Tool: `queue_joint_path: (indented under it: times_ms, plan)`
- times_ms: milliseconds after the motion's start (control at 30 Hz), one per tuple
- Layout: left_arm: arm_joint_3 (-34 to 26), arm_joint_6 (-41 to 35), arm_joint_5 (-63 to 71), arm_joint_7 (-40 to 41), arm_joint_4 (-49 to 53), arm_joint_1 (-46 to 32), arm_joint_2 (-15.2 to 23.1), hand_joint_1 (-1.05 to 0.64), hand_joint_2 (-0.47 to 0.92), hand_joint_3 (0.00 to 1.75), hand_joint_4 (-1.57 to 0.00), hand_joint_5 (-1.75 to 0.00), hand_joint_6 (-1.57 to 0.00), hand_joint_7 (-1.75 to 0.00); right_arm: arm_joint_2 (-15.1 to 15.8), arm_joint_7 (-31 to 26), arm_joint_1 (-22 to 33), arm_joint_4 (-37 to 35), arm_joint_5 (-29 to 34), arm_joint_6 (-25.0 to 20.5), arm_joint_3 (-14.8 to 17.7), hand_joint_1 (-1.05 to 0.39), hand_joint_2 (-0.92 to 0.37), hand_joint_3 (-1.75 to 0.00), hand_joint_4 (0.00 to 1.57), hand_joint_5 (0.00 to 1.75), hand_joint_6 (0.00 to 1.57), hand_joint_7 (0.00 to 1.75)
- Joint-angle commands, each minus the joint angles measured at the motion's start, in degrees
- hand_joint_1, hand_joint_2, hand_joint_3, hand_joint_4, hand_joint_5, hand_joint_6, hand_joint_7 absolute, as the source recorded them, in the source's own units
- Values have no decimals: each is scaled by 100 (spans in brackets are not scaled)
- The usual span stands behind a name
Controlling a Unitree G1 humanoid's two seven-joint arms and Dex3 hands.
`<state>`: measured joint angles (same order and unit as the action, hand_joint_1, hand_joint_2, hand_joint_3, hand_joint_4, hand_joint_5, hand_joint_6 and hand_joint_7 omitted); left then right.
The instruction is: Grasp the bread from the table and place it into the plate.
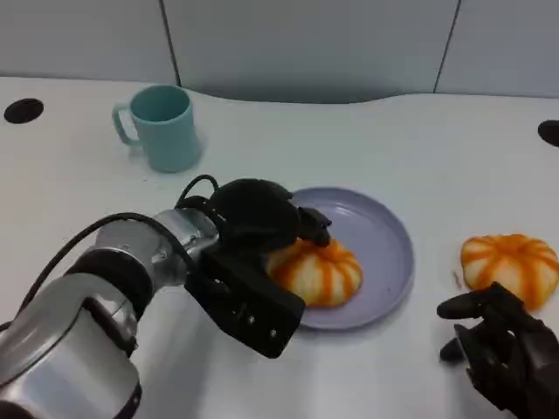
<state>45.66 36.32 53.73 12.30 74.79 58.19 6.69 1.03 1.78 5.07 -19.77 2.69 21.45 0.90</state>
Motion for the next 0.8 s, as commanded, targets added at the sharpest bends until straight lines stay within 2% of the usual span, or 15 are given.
queue_joint_path:
  times_ms: [33,67,100,167,333,467,567,667,800]
  plan:
    - [40,-30,40,45,1,224,16,-75,92,6,0,-14,-18,-2,27,-44,53,149,-28,-88,32,-22,-92,-43,47,154,41,137]
    - [61,-27,73,87,-19,254,39,-75,92,6,0,-12,-18,-2,33,-43,56,133,-14,-49,29,-22,-92,-43,47,154,41,137]
    - [75,-19,97,123,-36,284,63,-84,92,11,0,-5,-7,-1,42,-39,52,110,-3,-10,27,-22,-92,-44,48,154,41,137]
    - [92,-10,119,163,-51,317,87,-89,92,14,0,-1,-1,0,52,-34,45,83,10,32,27,-22,-92,-44,48,154,42,137]
    - [-182,138,-138,98,-189,536,301,-94,92,23,0,0,0,0,87,56,-16,-6,-65,84,63,-21,-92,-45,48,156,42,138]
    - [-420,247,-385,-134,-295,596,464,-93,92,22,0,0,0,0,101,85,-46,-74,-64,140,74,-21,-92,-46,48,156,41,138]
    - [-1046,787,-1136,-510,-518,357,910,-89,92,19,0,0,-4,-2,96,28,-52,-60,-3,122,72,-22,-92,-45,49,156,42,138]
    - [-1676,1201,-2000,-1070,-921,-251,1370,-86,92,16,0,0,-4,-2,102,63,-62,-100,-53,139,93,-23,-92,-45,48,154,41,138]
    - [-2472,1687,-3411,-2014,-1445,-1184,1590,-85,92,15,0,0,-8,-4,83,63,-85,-128,-82,95,105,-22,-92,-45,48,153,41,138]
